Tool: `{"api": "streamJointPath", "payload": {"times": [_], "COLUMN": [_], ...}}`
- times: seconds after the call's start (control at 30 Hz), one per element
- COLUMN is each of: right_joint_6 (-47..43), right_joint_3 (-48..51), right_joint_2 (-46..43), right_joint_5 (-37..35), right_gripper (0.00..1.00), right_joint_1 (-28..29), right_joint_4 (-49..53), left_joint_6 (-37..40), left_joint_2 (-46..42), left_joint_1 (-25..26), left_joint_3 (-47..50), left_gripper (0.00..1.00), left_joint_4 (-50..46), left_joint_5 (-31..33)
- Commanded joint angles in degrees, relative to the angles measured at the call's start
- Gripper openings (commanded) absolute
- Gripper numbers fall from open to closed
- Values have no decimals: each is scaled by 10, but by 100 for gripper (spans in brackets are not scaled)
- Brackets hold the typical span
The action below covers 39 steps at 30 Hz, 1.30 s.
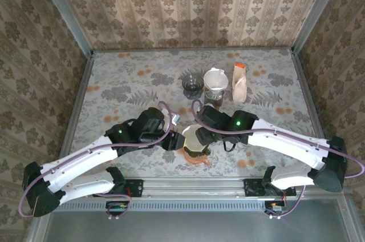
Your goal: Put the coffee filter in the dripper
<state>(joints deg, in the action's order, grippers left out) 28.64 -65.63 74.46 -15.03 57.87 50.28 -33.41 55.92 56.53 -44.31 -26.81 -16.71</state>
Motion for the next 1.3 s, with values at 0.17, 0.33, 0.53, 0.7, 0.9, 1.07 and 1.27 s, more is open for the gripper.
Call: {"api": "streamJointPath", "payload": {"times": [0.17, 0.33, 0.53, 0.7, 0.9, 1.07, 1.27], "right_joint_6": [-11, -8, -4, -1, 3, 6, 10], "right_joint_3": [-25, -14, -1, 11, 24, 33, 43], "right_joint_2": [47, 72, 92, 98, 104, 109, 113], "right_joint_5": [33, 45, 53, 53, 52, 51, 48], "right_gripper": [68, 68, 68, 68, 68, 68, 68], "right_joint_1": [-2, -2, -2, -2, -2, -2, -2], "right_joint_4": [-21, -30, -43, -52, -61, -67, -71], "left_joint_6": [-1, -3, -3, -4, -10, -14, -18], "left_joint_2": [-5, -3, 1, 0, -3, -13, -21], "left_joint_1": [0, 2, 2, 4, 4, 4, 3], "left_joint_3": [12, 14, 15, 14, 16, 19, 24], "left_gripper": [42, 43, 44, 47, 52, 58, 64], "left_joint_4": [-2, 5, 11, 12, 18, 25, 36], "left_joint_5": [-3, -4, -5, -4, -4, 3, 8]}}
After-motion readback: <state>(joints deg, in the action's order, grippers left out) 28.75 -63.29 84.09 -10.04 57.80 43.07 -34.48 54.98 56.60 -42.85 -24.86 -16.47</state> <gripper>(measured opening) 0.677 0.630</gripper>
